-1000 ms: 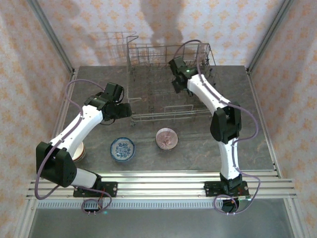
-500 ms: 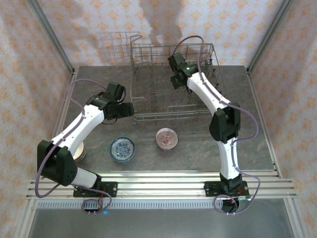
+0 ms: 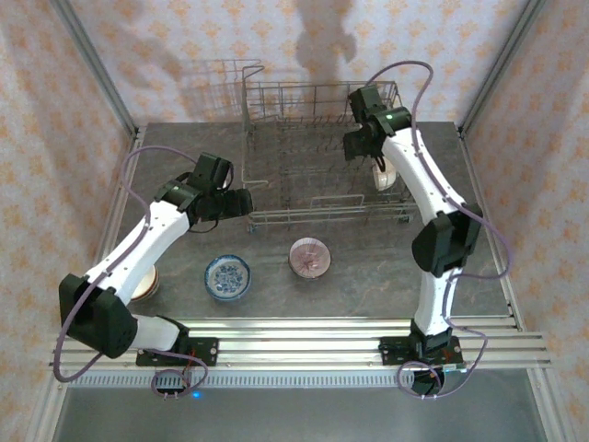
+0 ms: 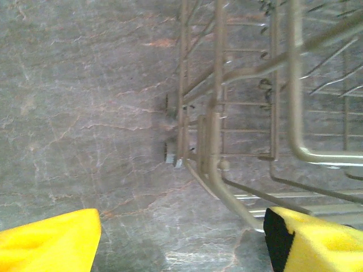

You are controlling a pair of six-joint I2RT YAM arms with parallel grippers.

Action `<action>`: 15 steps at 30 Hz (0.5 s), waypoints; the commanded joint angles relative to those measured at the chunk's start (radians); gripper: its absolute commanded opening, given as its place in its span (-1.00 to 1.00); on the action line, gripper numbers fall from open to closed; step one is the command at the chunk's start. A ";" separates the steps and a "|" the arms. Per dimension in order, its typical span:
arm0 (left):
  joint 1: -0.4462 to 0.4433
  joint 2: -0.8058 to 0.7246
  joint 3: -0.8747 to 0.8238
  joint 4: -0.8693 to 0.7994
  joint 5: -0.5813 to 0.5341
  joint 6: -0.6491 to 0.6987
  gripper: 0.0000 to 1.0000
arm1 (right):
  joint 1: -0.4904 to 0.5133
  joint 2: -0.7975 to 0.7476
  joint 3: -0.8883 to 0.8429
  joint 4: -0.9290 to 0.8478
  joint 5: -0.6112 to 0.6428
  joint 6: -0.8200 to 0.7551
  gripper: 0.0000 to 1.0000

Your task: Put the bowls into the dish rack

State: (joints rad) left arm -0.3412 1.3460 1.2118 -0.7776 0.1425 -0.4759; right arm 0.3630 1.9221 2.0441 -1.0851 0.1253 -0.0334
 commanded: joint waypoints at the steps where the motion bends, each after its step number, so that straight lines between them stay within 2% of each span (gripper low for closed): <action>1: -0.041 -0.047 0.018 -0.043 0.009 -0.031 0.51 | 0.010 -0.109 -0.088 -0.016 -0.041 0.048 0.68; 9: -0.238 -0.093 -0.013 -0.068 -0.085 -0.146 0.45 | 0.010 -0.303 -0.290 -0.002 -0.033 0.073 0.52; 15: -0.418 -0.063 -0.032 -0.058 -0.163 -0.254 0.40 | 0.010 -0.446 -0.471 0.005 -0.048 0.114 0.39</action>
State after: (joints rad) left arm -0.7021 1.2716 1.1995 -0.8135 0.0589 -0.6472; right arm 0.3721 1.5375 1.6253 -1.0740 0.0795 0.0414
